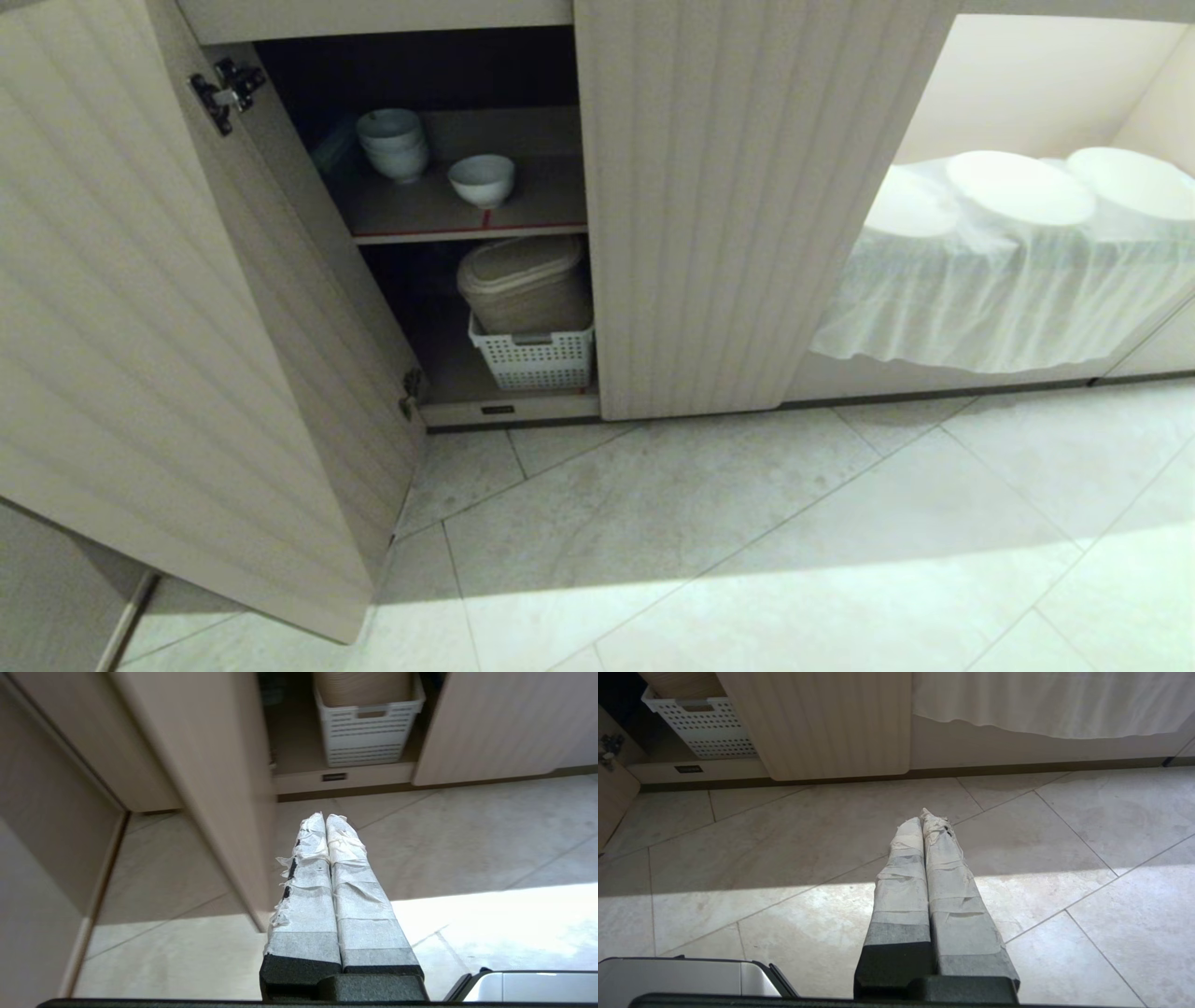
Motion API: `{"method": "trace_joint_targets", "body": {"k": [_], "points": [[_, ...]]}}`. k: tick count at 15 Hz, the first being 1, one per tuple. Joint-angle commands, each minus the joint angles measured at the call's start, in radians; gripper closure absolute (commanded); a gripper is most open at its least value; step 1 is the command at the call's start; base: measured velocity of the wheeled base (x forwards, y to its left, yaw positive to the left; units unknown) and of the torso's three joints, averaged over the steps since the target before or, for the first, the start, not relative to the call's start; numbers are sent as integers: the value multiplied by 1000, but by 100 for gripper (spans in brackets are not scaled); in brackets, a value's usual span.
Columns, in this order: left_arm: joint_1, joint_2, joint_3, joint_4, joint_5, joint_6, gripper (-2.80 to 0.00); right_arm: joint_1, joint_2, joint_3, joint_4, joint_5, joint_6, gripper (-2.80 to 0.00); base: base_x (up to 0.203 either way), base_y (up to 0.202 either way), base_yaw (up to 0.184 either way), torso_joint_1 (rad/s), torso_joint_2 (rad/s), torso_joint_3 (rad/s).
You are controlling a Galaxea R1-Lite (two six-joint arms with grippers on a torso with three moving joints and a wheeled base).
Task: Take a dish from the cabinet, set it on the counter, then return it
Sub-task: Take the bowl from the cabinet
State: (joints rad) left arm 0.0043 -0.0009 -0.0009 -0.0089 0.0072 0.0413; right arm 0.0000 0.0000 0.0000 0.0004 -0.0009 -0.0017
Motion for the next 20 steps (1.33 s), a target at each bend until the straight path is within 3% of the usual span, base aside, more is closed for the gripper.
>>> {"method": "trace_joint_targets", "body": {"k": [1,9,20], "points": [[0,1,1,0,0,0,0,0,0,0,0,0,0,0,0,-194,-1,2,2,2],[0,1,-1,1,2,2,0,0,0,0,0,0,0,0,0,-177,0,3,2,2],[-1,1,0,0,0,2,0,0,0,0,0,-1,0,0,0,0,0,0,0,0]]}}
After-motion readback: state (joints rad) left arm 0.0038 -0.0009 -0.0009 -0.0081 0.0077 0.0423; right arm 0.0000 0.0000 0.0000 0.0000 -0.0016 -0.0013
